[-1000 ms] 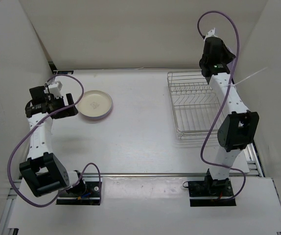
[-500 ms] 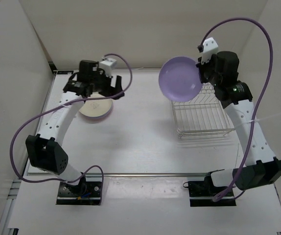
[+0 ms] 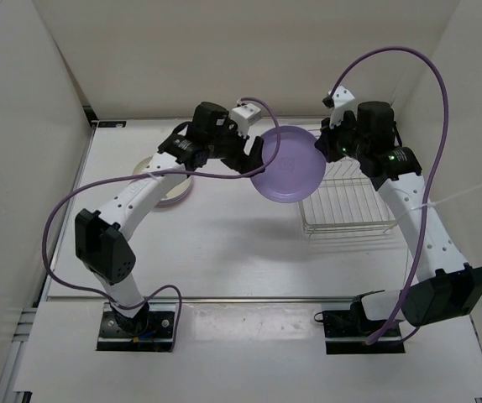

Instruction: Unload the plates from the dish rack

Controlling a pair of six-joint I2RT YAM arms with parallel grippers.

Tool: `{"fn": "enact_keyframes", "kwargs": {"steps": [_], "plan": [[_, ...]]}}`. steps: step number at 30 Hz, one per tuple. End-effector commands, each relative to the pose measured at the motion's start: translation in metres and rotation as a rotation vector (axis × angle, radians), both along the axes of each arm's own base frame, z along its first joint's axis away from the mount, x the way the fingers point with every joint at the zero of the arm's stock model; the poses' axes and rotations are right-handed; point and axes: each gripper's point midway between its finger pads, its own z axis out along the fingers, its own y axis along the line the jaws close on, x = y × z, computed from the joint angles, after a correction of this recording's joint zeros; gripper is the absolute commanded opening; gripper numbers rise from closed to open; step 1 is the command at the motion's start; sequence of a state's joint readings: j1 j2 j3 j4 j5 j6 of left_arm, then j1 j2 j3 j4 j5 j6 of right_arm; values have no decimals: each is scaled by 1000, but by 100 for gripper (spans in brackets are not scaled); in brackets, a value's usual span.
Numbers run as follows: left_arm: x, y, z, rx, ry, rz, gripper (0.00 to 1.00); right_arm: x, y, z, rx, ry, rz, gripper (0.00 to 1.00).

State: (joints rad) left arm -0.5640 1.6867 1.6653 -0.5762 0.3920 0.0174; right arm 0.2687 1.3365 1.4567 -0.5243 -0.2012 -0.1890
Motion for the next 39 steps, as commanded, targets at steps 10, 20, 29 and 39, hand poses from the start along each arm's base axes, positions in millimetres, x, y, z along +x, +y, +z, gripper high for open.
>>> {"fn": "enact_keyframes", "kwargs": {"steps": [10, 20, 29, 39], "plan": [[19, 0, 24, 6, -64, 110, 80, -3, 9, 21, 49, -60, 25, 0], [25, 2, 40, 5, -118, 122, 30, -4, 13, 21, 49, -60, 34, 0], [21, 2, 29, -1, -69, 133, 11, -9, 17, 11, 53, -30, 60, 1], [44, 128, 33, -63, -70, 501, 11, -1, 5, 4, 1, -30, 1, 91]]}}
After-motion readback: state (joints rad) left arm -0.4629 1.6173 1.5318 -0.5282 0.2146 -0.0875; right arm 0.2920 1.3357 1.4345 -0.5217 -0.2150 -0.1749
